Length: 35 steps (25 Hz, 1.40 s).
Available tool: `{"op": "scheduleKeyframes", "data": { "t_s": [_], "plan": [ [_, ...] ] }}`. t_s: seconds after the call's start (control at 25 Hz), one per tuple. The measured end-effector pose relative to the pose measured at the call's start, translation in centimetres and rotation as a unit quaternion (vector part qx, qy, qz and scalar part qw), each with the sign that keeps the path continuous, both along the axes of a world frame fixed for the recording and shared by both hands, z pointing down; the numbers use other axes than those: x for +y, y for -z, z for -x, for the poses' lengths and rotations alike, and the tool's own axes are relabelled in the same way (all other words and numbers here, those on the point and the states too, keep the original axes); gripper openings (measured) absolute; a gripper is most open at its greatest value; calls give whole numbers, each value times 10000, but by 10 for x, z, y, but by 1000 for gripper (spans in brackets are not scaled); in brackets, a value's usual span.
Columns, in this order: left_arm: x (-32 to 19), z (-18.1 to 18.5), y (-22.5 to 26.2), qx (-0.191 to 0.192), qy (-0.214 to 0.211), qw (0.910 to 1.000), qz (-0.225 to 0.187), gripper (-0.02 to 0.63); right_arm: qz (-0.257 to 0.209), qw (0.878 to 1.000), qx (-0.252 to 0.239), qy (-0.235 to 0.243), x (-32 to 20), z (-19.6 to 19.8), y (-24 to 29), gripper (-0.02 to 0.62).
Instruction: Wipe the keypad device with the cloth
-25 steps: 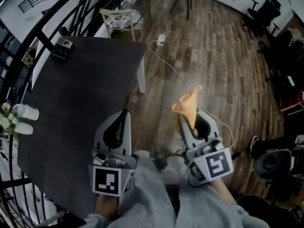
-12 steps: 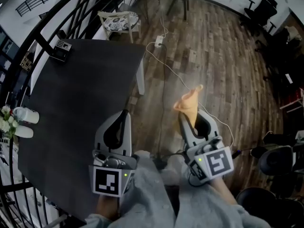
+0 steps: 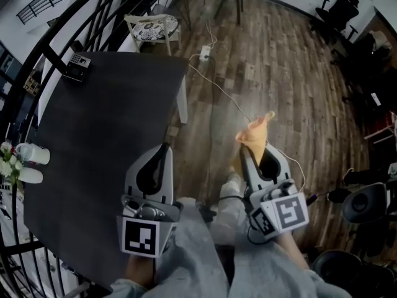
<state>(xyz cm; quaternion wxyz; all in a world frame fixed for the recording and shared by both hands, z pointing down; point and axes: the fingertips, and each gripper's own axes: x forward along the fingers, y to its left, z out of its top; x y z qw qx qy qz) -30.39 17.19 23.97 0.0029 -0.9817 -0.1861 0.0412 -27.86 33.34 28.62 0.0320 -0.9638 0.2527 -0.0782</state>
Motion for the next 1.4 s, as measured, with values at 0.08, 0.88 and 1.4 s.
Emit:
{"op": "scheduleKeyframes", "data": {
  "t_s": [0.08,0.88,1.4],
  "plan": [
    [2,-4,0,-26,40,10000,-14,6,-11,10000,-44,14,4,-6,-2,101],
    [67,-128,1,-231,685,9973,-91,6,-55,9964,-144,835,59,-155,-6,101],
    [97,-206,9,-42,1435,9895,-148,6,-213,9874,-144,1559,80,-252,-11,101]
  ]
}}
